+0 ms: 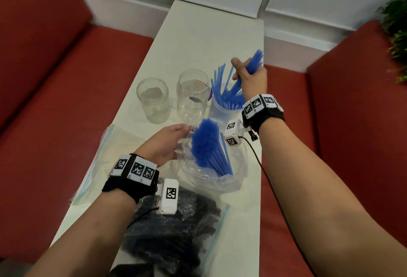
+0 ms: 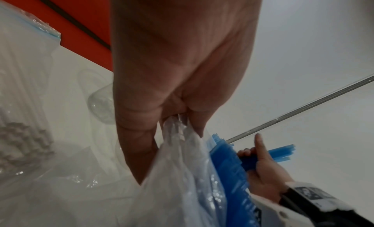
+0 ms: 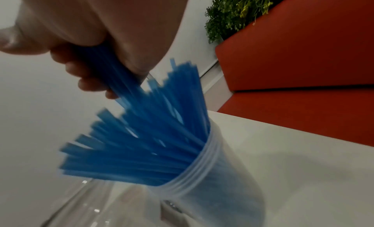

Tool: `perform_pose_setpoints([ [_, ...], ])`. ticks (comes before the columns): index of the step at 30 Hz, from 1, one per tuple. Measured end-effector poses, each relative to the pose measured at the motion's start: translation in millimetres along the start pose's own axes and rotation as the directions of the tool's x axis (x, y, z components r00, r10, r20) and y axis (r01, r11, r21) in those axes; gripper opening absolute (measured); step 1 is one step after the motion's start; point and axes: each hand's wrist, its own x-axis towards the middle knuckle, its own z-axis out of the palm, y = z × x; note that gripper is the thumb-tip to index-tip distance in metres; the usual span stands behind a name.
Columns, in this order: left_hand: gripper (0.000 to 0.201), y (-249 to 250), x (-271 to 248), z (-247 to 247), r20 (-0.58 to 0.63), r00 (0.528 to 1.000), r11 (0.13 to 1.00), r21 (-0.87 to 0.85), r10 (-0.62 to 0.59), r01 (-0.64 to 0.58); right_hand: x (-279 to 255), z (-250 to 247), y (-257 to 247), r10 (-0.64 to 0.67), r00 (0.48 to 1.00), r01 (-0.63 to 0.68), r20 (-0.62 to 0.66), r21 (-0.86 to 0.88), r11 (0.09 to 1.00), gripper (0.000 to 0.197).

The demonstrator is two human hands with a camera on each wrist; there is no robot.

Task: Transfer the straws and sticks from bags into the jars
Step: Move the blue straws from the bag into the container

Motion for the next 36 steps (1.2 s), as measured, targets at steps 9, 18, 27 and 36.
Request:
perform_pose_setpoints([
  [9, 0.029, 1, 5, 1, 0.020, 1.000, 1.000, -0.005, 0.008, -0.008, 12, -5, -2, -0.244, 0.954, 0.244, -0.174, -0.021, 0.969, 0.022],
  [18, 0.029, 1, -2, 4, 0.025, 1.000, 1.000, 0.006, 0.009, -0.009, -8, 4, 36, -0.026, 0.932, 0.331, 0.361, -0.822, 0.463, 0.056],
  [27, 0.029, -5, -16, 6, 0.005, 1.000, 1.000, 0.014, 0.024, -0.024, -33, -13, 35, 0.037, 0.964, 0.227, 0.264, -0.886, 0.405, 0.065],
  [36, 0.026, -14, -18, 6, -0.007, 0.999, 0.999, 0.032, 0.043, -0.043, -96, -35, 23, -0.285, 0.958, 0.282, 0.016, -0.207, 0.937, 0.036],
])
